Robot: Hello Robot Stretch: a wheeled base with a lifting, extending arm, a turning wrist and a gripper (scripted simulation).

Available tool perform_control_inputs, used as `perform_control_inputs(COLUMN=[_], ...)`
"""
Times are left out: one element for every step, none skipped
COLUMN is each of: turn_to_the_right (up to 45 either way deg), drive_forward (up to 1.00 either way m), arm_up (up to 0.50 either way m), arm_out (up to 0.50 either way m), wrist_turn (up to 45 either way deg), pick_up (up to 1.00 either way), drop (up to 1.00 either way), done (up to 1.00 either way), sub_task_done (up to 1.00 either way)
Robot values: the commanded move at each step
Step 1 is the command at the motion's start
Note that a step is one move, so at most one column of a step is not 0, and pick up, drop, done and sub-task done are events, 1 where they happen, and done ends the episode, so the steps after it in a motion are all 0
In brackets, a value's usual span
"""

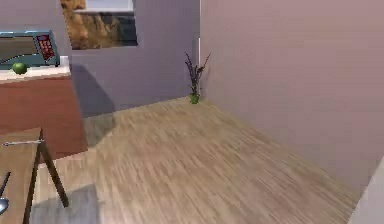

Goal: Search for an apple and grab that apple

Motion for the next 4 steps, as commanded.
perform_control_inputs(turn_to_the_right=[45.0, 21.0, 0.0, -45.0], drive_forward=[0.0, 0.0, 0.15, 0.0], arm_up=[0.0, 0.0, 0.0, 0.0], arm_out=[0.0, 0.0, 0.0, 0.0], wrist_turn=[0.0, 0.0, 0.0, 0.0], pick_up=[0.0, 0.0, 0.0, 0.0], drop=[0.0, 0.0, 0.0, 0.0], done=[0.0, 0.0, 0.0, 0.0], sub_task_done=[0.0, 0.0, 0.0, 0.0])
